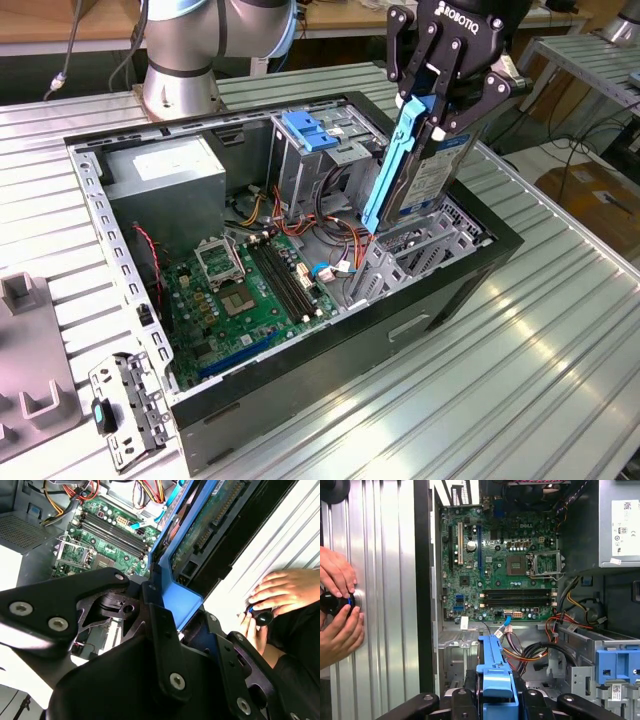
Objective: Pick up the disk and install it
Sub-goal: 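Insert the disk into the insertion slot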
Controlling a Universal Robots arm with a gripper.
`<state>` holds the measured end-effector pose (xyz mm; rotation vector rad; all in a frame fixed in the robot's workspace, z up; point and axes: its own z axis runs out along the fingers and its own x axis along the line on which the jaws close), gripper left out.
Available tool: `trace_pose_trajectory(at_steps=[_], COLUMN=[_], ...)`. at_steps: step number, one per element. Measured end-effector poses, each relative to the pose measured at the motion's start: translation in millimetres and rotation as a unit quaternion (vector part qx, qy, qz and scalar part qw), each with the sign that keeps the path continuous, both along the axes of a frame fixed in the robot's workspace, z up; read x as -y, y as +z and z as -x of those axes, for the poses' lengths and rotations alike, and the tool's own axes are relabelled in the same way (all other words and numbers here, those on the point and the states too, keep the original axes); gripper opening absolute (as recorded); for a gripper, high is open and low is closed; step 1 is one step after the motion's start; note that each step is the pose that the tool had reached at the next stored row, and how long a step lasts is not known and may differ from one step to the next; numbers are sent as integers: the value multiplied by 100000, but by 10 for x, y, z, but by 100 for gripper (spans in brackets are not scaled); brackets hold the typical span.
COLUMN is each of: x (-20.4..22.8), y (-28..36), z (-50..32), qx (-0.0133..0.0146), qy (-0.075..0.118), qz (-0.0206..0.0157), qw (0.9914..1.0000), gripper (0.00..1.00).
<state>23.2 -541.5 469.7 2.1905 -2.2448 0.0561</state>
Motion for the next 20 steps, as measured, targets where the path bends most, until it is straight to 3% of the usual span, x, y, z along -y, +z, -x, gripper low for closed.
trace_pose_trajectory(at_steps=[4,9,13,15,16,17,18,20], x=[0,0,2,14,40,120,118,118], y=[0,0,0,0,0,-51,-182,-191], z=[-26,-120,-137,-138,-138,-156,-247,-247], qx=[1,0,-1,-1,-1,-1,0,-1], qy=[1,-1,-8,-1,-1,1,-676,-683], qz=[-5,-1,-1,1,-1,8,5,11], qw=[100000,100000,100000,100000,100000,100000,99998,99998], gripper=[37,37,37,37,37,37,37,37])
